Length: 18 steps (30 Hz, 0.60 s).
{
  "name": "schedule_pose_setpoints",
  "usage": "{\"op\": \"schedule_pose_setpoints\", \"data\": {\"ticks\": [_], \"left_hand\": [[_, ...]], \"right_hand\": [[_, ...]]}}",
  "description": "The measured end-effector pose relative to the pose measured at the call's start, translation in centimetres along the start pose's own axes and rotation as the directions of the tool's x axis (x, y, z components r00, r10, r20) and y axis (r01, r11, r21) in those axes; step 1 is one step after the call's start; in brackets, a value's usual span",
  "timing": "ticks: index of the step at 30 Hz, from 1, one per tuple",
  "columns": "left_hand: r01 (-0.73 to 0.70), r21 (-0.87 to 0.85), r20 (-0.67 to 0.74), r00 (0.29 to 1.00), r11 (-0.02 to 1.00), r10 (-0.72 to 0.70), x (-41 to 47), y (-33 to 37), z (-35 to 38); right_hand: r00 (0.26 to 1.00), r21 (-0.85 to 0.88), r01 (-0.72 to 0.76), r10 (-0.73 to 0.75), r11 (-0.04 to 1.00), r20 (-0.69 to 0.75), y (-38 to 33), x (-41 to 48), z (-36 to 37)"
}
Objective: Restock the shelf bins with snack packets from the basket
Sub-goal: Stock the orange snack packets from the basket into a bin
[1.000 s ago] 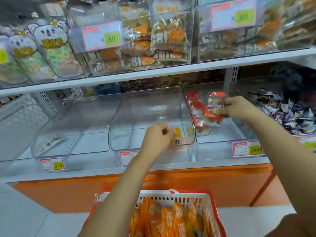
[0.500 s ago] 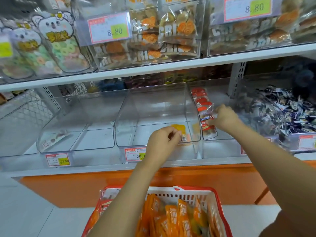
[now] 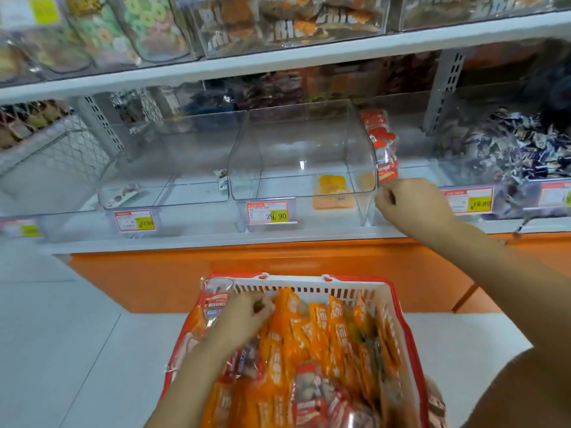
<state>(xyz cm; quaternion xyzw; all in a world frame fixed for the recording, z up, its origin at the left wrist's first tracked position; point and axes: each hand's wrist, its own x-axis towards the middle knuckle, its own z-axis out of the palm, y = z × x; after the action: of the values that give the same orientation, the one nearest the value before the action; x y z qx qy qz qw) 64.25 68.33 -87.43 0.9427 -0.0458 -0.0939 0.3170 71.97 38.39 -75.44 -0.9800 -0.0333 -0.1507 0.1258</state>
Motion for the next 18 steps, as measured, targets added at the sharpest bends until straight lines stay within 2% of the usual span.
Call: {"op": "schedule_pose_setpoints", "data": {"ticks": [2,4,6,8,10,12,13,16,18], "left_hand": [[0.066,-0.054,0.128,0.99,0.996,-0.059,-1.0,-1.4,1.4],[0.092,-0.089,0.239,0.969,0.992,-0.068,-2.0,-1.7,3.1],[0.085,-0.062,0.332,0.941,0.994,-0.059,-2.9,-1.7,5.0],[0.067,0.027,0.392,0.917,0.997,-0.073,-3.6,-1.5,6.4],[0.063,0.038,0.434,0.898,0.997,-0.073,-4.4,-1.1,7.1],[0.059,0.011,0.425,0.903,0.998,-0.058,-5.0,-1.0,7.4],[0.065,0.003,0.413,0.909,0.998,-0.061,-5.1,-1.1,7.5],[0.062,-0.053,0.4,0.916,0.997,-0.036,-5.0,-1.3,6.8],[0.041,-0.113,0.403,0.915,0.993,0.008,-4.6,-1.0,5.7]], "right_hand": [[0.984,-0.033,0.094,-0.088,0.995,0.154,-1.4,-2.3,0.9],[0.898,-0.026,0.219,-0.191,0.975,0.396,-3.3,-5.2,2.6],[0.745,0.03,0.299,-0.253,0.954,0.617,-4.9,-8.0,5.2],[0.58,0.113,0.318,-0.288,0.941,0.762,-5.7,-10.8,8.2],[0.402,0.157,0.314,-0.28,0.937,0.872,-5.9,-12.9,10.3],[0.292,0.151,0.314,-0.247,0.937,0.924,-6.0,-14.2,11.8],[0.271,0.147,0.303,-0.233,0.942,0.934,-6.1,-14.5,12.2],[0.276,0.156,0.211,-0.212,0.965,0.938,-6.1,-14.1,12.2],[0.308,0.216,0.042,-0.219,0.975,0.926,-5.8,-13.5,11.9]]}}
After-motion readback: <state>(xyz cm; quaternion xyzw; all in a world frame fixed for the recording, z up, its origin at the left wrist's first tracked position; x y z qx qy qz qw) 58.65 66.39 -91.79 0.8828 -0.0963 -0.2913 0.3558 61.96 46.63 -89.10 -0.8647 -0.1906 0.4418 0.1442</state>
